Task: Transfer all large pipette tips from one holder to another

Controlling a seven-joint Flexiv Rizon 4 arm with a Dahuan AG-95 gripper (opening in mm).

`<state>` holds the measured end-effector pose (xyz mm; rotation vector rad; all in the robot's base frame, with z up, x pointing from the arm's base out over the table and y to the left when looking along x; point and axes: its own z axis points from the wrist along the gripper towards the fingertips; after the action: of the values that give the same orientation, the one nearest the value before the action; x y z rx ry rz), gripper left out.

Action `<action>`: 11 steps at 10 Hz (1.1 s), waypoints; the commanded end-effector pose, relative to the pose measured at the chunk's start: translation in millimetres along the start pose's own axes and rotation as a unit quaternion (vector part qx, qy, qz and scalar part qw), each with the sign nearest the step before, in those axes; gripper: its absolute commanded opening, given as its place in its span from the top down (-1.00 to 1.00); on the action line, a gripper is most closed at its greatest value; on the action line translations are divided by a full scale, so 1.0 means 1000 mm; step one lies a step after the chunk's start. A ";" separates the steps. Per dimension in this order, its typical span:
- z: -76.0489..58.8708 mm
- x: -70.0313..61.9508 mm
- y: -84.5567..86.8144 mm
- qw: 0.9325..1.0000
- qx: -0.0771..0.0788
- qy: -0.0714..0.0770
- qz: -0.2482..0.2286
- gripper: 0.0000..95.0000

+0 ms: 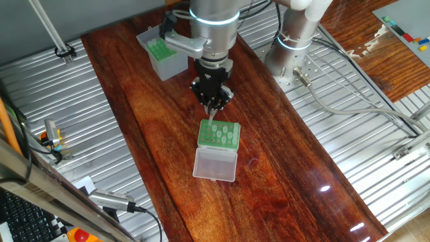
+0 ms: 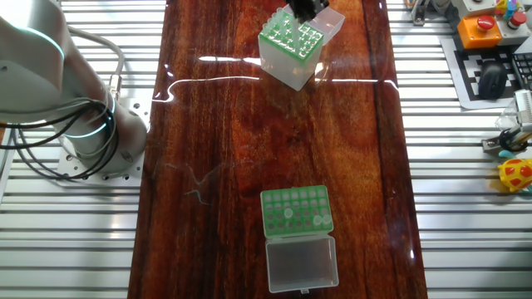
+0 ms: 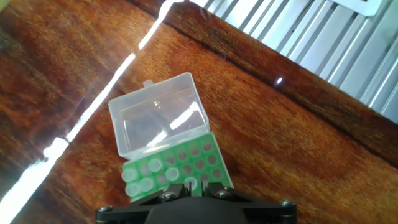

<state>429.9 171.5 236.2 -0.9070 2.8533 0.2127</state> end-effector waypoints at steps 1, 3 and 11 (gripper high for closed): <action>-0.006 -0.002 0.000 1.000 -0.003 0.005 0.001 1.00; -0.020 -0.006 -0.001 1.000 -0.013 0.015 0.002 1.00; -0.058 -0.017 -0.004 0.999 -0.038 0.036 0.003 1.00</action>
<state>443.0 167.8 297.9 -0.9407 2.9338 0.2996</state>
